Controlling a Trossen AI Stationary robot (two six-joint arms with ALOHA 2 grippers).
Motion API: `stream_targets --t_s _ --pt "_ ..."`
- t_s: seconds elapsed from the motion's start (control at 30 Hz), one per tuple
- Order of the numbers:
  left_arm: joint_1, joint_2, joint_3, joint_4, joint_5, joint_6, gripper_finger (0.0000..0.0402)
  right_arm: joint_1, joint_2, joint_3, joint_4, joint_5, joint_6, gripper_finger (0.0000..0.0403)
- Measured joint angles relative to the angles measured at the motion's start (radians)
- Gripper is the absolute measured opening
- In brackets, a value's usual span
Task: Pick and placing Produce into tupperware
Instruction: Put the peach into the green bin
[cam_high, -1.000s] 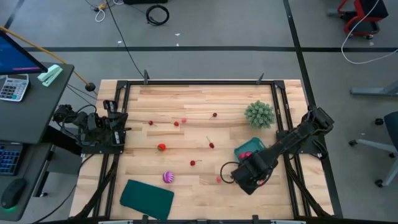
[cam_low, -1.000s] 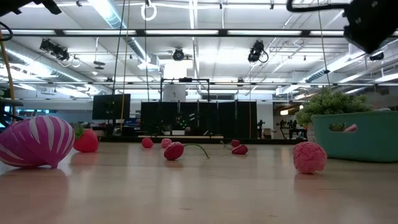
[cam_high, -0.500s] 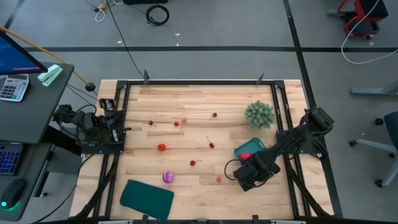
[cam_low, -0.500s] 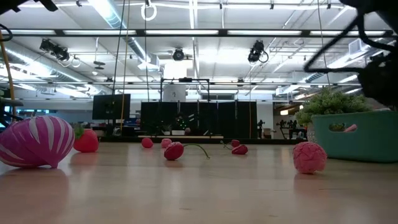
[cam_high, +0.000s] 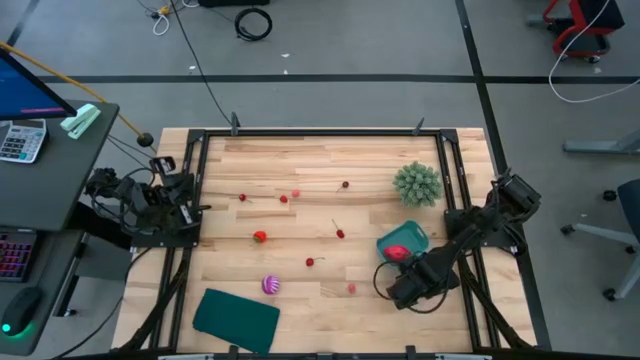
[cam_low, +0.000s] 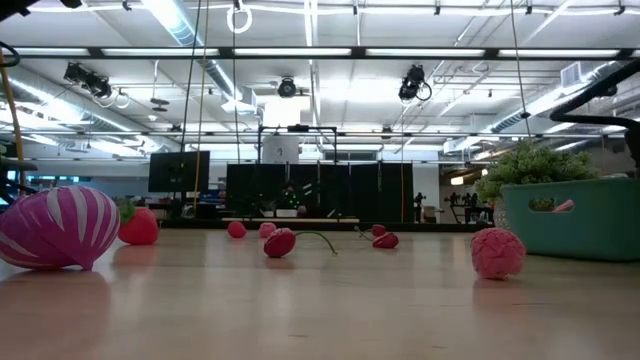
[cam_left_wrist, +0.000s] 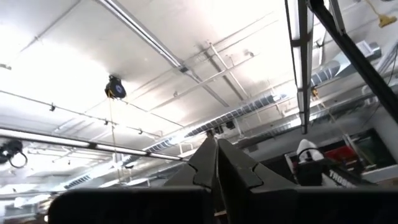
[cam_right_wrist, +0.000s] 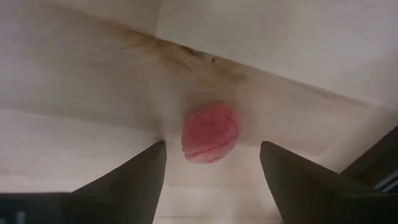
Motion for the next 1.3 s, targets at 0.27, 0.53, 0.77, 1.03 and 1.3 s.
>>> stream_targets --t_s 0.27,0.53,0.77,1.03,1.3 --pt "0.000 0.000 0.000 0.017 0.000 0.064 0.0013 0.020 -0.002 -0.011 0.015 0.083 0.059 0.0256" --pt "0.000 0.000 0.000 0.034 0.000 0.067 0.0019 0.019 0.000 -0.013 0.022 0.097 0.069 0.0215" --pt "0.000 0.000 0.000 0.039 0.000 0.067 0.0013 0.019 0.002 -0.013 0.029 0.107 0.062 0.0165" --pt "0.000 0.000 0.000 0.044 0.000 0.067 0.0017 0.018 0.002 -0.013 0.028 0.132 0.063 0.0121" --pt "0.000 0.000 0.000 0.044 0.001 0.067 0.0019 0.017 0.003 -0.014 0.025 0.139 0.064 0.0088"
